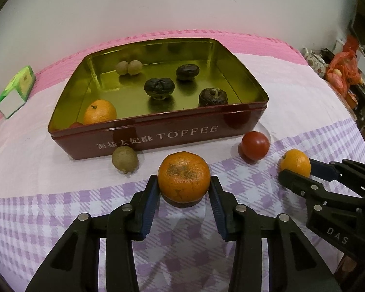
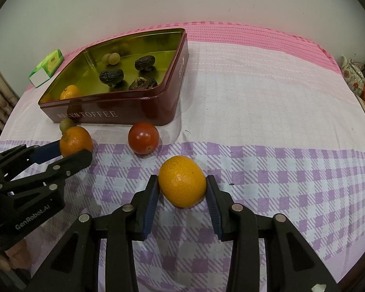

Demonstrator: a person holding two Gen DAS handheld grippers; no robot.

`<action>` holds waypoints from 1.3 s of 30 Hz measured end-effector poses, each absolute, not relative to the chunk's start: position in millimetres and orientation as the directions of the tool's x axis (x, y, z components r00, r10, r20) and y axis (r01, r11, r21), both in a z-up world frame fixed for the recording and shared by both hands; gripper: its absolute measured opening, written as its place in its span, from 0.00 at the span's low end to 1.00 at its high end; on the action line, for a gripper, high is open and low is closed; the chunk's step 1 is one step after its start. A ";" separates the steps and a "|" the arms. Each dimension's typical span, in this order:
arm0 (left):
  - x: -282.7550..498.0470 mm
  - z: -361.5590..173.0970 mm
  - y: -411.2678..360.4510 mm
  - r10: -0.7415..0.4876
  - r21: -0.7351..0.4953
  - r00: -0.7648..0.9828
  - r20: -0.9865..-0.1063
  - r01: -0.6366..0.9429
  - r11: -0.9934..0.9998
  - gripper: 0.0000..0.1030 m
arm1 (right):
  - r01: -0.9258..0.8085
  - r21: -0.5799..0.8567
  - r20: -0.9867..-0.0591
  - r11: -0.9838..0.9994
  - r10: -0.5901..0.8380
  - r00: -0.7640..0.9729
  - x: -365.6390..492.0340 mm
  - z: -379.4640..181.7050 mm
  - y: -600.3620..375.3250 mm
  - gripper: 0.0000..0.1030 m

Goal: Organize fruits
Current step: 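Carry the mandarin and large orange over the tin with both tools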

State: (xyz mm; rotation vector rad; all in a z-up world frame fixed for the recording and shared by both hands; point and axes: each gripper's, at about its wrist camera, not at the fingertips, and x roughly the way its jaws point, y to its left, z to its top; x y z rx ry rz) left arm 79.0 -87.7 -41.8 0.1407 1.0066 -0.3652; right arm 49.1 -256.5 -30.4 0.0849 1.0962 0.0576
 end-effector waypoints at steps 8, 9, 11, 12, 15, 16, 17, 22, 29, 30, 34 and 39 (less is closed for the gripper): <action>81.1 -32.0 -81.3 -0.235 -0.055 0.499 -0.834 0.350 0.935 0.41 | -0.006 0.094 -0.884 0.996 0.086 0.460 52.4 -27.1 -256.8 0.35; 81.3 -30.3 -80.6 -0.236 -0.055 0.502 -0.832 0.349 0.936 0.41 | -0.006 0.094 -0.882 0.996 0.086 0.462 52.7 -25.8 -257.1 0.35; 81.4 -26.2 -79.8 -0.242 -0.057 0.509 -0.826 0.351 0.935 0.41 | -0.005 0.097 -0.877 0.995 0.088 0.472 53.5 -21.3 -258.2 0.35; 81.4 -23.2 -79.2 -0.243 -0.054 0.516 -0.821 0.354 0.934 0.41 | -0.006 0.097 -0.875 0.995 0.088 0.477 53.4 -19.0 -258.2 0.35; 83.4 -13.2 -75.2 -0.249 -0.050 0.537 -0.806 0.357 0.933 0.41 | -0.005 0.104 -0.861 0.995 0.093 0.499 57.2 -8.1 -261.0 0.35; 85.0 -9.7 -74.0 -0.251 -0.052 0.543 -0.801 0.355 0.933 0.41 | -0.006 0.105 -0.857 0.994 0.093 0.506 58.8 -5.1 -261.3 0.35; 87.6 -5.8 -71.6 -0.254 -0.054 0.550 -0.795 0.352 0.934 0.41 | -0.007 0.104 -0.852 0.995 0.093 0.514 60.6 -1.0 -260.9 0.35; 104.7 10.8 -58.5 -0.247 -0.053 0.587 -0.771 0.328 0.943 0.41 | -0.032 0.100 -0.831 0.995 0.101 0.548 74.8 16.5 -255.5 0.35; 136.7 21.4 -31.2 -0.209 -0.042 0.612 -0.763 0.275 0.961 0.41 | -0.092 0.097 -0.814 0.991 0.132 0.566 102.9 29.1 -237.2 0.35; 140.3 21.2 -27.9 -0.205 -0.042 0.612 -0.764 0.270 0.962 0.41 | -0.099 0.099 -0.814 0.990 0.138 0.564 107.2 28.8 -234.3 0.35; 153.3 14.3 -20.5 -0.184 -0.040 0.601 -0.778 0.245 0.969 0.41 | -0.122 0.099 -0.821 0.988 0.150 0.550 124.8 24.2 -225.1 0.35; 164.8 2.1 -16.7 -0.166 -0.032 0.584 -0.794 0.233 0.972 0.41 | -0.132 0.098 -0.831 0.986 0.154 0.535 143.0 17.3 -221.2 0.35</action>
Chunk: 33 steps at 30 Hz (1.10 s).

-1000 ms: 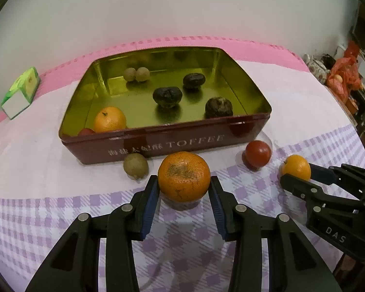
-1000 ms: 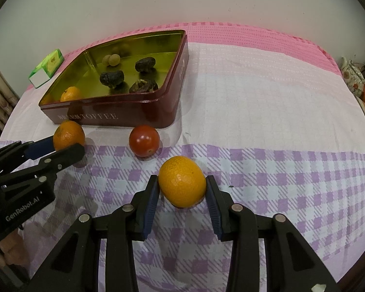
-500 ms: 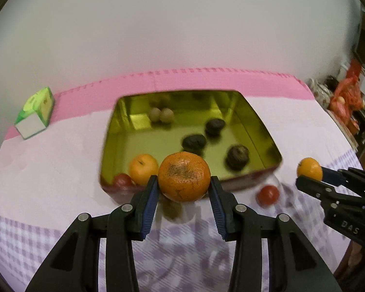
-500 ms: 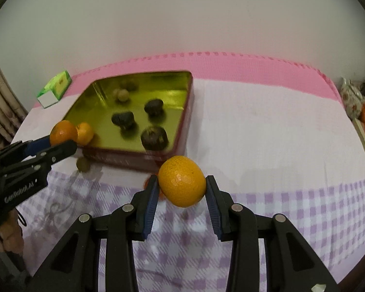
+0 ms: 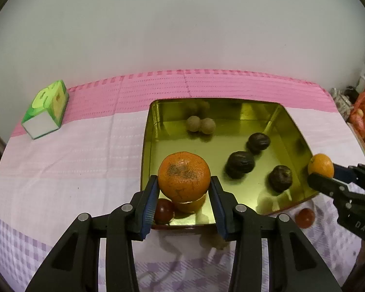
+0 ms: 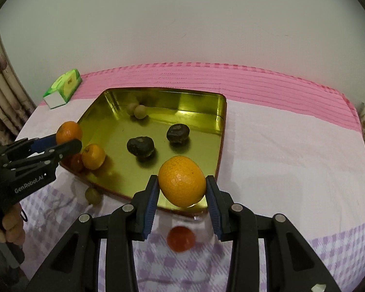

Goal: Organize fruits
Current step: 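Carry the mandarin and large orange over the tin with both tools, then open both tools to release the oranges inside the tin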

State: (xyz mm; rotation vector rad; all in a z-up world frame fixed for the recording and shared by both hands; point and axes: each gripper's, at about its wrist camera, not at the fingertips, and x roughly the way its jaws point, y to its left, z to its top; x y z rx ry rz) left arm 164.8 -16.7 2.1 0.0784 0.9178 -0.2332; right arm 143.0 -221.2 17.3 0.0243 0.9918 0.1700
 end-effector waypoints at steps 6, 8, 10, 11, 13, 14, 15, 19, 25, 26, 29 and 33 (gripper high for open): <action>177.8 -5.3 -15.8 -0.159 -0.025 0.575 -0.803 0.233 0.972 0.41 | -0.130 0.096 -0.842 0.987 0.150 0.519 160.9 9.8 -217.4 0.35; 181.0 -7.0 -15.9 -0.156 -0.020 0.574 -0.804 0.235 0.972 0.41 | -0.131 0.089 -0.845 0.987 0.144 0.515 166.2 7.4 -215.7 0.35; 184.0 -9.2 -16.9 -0.150 -0.014 0.573 -0.806 0.235 0.972 0.41 | -0.129 0.089 -0.849 0.988 0.143 0.509 171.9 5.0 -215.4 0.35; 185.2 -9.8 -17.9 -0.147 -0.011 0.572 -0.807 0.234 0.972 0.41 | -0.131 0.087 -0.850 0.988 0.142 0.507 174.6 3.9 -214.2 0.35; 187.4 -11.7 -18.6 -0.145 -0.008 0.569 -0.810 0.235 0.972 0.41 | -0.135 0.077 -0.855 0.988 0.135 0.501 180.0 0.1 -212.0 0.35; 188.3 -12.9 -19.1 -0.142 -0.005 0.567 -0.811 0.236 0.972 0.41 | -0.134 0.075 -0.857 0.988 0.133 0.497 182.2 -1.8 -211.6 0.35; 188.7 -13.9 -19.9 -0.140 -0.002 0.566 -0.812 0.237 0.971 0.42 | -0.137 0.075 -0.857 0.988 0.134 0.498 183.9 -2.9 -210.9 0.35; 190.9 -18.9 -22.8 -0.134 0.008 0.559 -0.818 0.244 0.970 0.42 | -0.141 0.070 -0.862 0.987 0.131 0.490 187.7 -6.7 -208.4 0.35; 192.7 -20.7 -25.3 -0.126 0.019 0.563 -0.817 0.244 0.970 0.42 | -0.150 0.065 -0.869 0.987 0.130 0.478 190.4 -12.3 -205.8 0.35; 193.0 -20.8 -25.4 -0.125 0.020 0.563 -0.817 0.244 0.969 0.42 | -0.152 0.067 -0.869 0.986 0.133 0.476 190.8 -12.1 -205.8 0.35; 193.1 -21.3 -26.1 -0.121 0.022 0.563 -0.818 0.241 0.970 0.42 | -0.150 0.074 -0.870 0.986 0.137 0.474 191.4 -12.0 -207.2 0.35; 192.7 -21.5 -27.3 -0.119 0.028 0.562 -0.818 0.246 0.969 0.42 | -0.150 0.080 -0.869 0.985 0.143 0.474 191.3 -11.5 -207.1 0.35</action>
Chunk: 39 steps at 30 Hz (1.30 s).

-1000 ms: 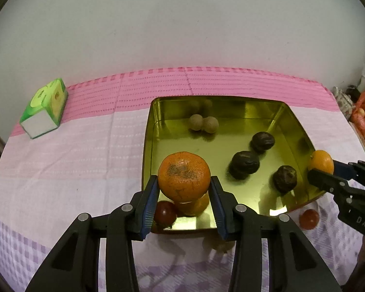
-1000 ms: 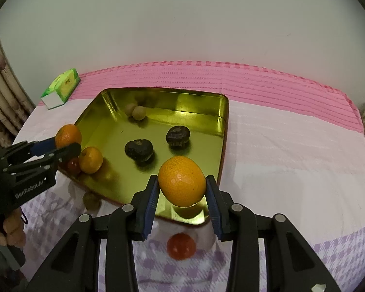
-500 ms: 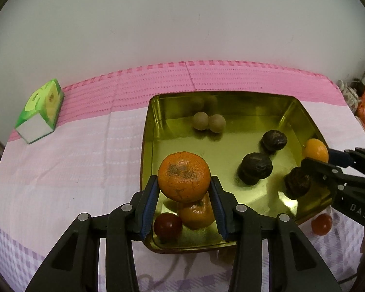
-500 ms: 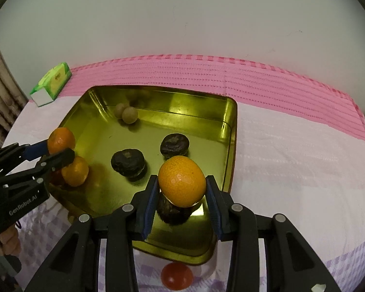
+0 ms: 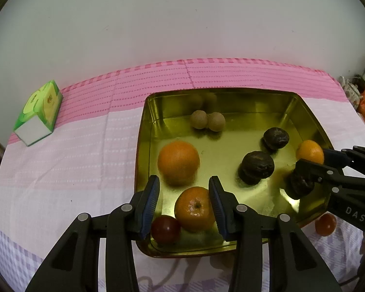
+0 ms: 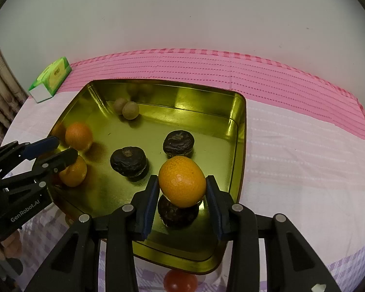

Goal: Organize fruits
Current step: 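Open both tools to release the oranges inside the tin, then withdraw both open tools from the tin over the table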

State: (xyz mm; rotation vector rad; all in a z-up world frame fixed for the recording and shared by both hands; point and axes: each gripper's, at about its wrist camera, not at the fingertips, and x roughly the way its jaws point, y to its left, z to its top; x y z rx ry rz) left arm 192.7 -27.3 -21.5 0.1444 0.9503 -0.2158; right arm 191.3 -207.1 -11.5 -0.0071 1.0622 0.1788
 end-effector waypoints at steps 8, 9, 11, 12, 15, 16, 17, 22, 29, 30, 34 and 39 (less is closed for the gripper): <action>187.5 -17.6 -29.1 -0.122 0.030 0.575 -0.809 0.248 0.968 0.53 | -0.151 0.080 -0.856 0.985 0.146 0.495 183.5 -0.9 -206.8 0.41; 187.3 -16.7 -29.5 -0.122 0.031 0.576 -0.808 0.248 0.968 0.53 | -0.150 0.083 -0.854 0.985 0.148 0.499 181.6 1.2 -207.3 0.41; 185.8 -14.1 -29.8 -0.123 0.031 0.580 -0.805 0.248 0.968 0.54 | -0.149 0.085 -0.849 0.985 0.150 0.507 177.1 5.2 -208.1 0.42; 184.8 -12.6 -30.2 -0.124 0.030 0.582 -0.803 0.249 0.968 0.55 | -0.149 0.085 -0.846 0.985 0.150 0.511 174.4 7.2 -207.8 0.42; 179.5 -7.1 -32.1 -0.127 0.033 0.593 -0.795 0.252 0.967 0.56 | -0.145 0.088 -0.840 0.986 0.152 0.521 166.1 12.4 -208.5 0.43; 177.0 -4.9 -32.5 -0.129 0.033 0.597 -0.792 0.253 0.967 0.57 | -0.145 0.091 -0.838 0.985 0.154 0.523 163.2 14.1 -208.8 0.43; 174.8 -2.7 -33.1 -0.130 0.033 0.600 -0.789 0.253 0.967 0.57 | -0.144 0.092 -0.836 0.985 0.154 0.526 159.9 15.7 -209.6 0.43; 159.6 8.2 -31.9 -0.133 0.031 0.617 -0.776 0.246 0.969 0.57 | -0.130 0.100 -0.826 0.986 0.155 0.541 140.1 23.5 -215.2 0.43; 124.8 17.5 -21.0 -0.129 0.025 0.633 -0.764 0.229 0.973 0.57 | -0.106 0.111 -0.825 0.988 0.151 0.545 106.1 22.6 -227.7 0.43; 119.7 17.1 -19.7 -0.128 0.025 0.633 -0.764 0.227 0.974 0.57 | -0.101 0.113 -0.826 0.988 0.150 0.543 100.2 20.8 -229.9 0.43; 98.8 9.7 -12.9 -0.124 0.022 0.624 -0.772 0.220 0.975 0.57 | -0.084 0.118 -0.837 0.989 0.144 0.528 79.9 10.6 -236.1 0.43; 80.6 -14.6 -6.3 -0.117 0.003 0.579 -0.807 0.203 0.979 0.57 | -0.072 0.119 -0.851 0.990 0.139 0.507 64.9 -4.2 -239.2 0.43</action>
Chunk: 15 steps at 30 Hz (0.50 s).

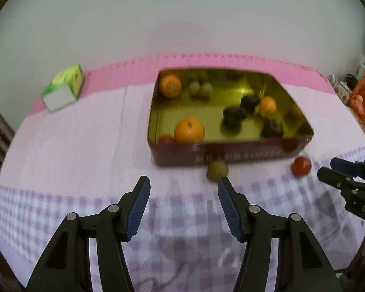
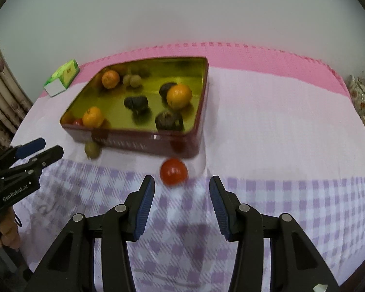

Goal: Organize fruits
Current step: 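Withdraw both open tools from the tin over the table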

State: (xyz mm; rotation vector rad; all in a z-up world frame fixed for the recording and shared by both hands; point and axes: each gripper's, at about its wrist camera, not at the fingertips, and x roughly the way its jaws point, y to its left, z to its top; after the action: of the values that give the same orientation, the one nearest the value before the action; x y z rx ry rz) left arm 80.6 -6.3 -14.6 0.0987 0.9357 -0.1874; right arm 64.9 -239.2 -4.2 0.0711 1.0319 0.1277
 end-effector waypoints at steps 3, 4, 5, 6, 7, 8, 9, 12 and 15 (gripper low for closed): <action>73.4 -26.7 -7.4 -0.118 -0.004 0.558 -0.821 0.201 0.980 0.57 | -0.074 0.119 -0.856 0.990 0.141 0.498 60.7 -9.8 -238.0 0.43; 72.5 -29.3 -9.0 -0.116 -0.001 0.554 -0.825 0.203 0.979 0.57 | -0.076 0.117 -0.857 0.990 0.139 0.496 60.1 -11.4 -236.9 0.43; 71.3 -31.5 -11.2 -0.115 0.003 0.553 -0.825 0.208 0.978 0.57 | -0.077 0.116 -0.858 0.990 0.139 0.494 59.8 -12.7 -236.0 0.43; 70.9 -32.5 -12.5 -0.116 0.005 0.554 -0.824 0.212 0.977 0.57 | -0.078 0.117 -0.858 0.990 0.140 0.494 60.1 -13.8 -235.5 0.43; 71.1 -33.2 -14.4 -0.117 0.007 0.555 -0.823 0.216 0.976 0.57 | -0.078 0.118 -0.859 0.990 0.141 0.492 61.0 -15.3 -234.5 0.43; 72.4 -33.8 -16.1 -0.119 0.006 0.556 -0.823 0.218 0.976 0.57 | -0.078 0.119 -0.860 0.990 0.142 0.490 61.7 -16.4 -234.1 0.43; 73.5 -33.9 -17.3 -0.122 0.004 0.557 -0.821 0.220 0.976 0.57 | -0.079 0.119 -0.860 0.990 0.142 0.489 62.4 -17.8 -233.3 0.43; 78.3 -36.1 -21.3 -0.126 0.000 0.555 -0.822 0.222 0.975 0.57 | -0.078 0.115 -0.865 0.990 0.138 0.482 67.4 -22.8 -230.9 0.43; 82.9 -38.9 -24.5 -0.130 -0.004 0.549 -0.826 0.225 0.974 0.57 | -0.080 0.112 -0.867 0.991 0.137 0.479 74.0 -27.1 -228.7 0.43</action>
State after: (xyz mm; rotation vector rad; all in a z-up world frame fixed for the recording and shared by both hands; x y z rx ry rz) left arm 82.9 -24.5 -38.9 0.1069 0.9674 -0.2107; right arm 74.0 -228.7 -27.1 0.0585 1.0637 0.1323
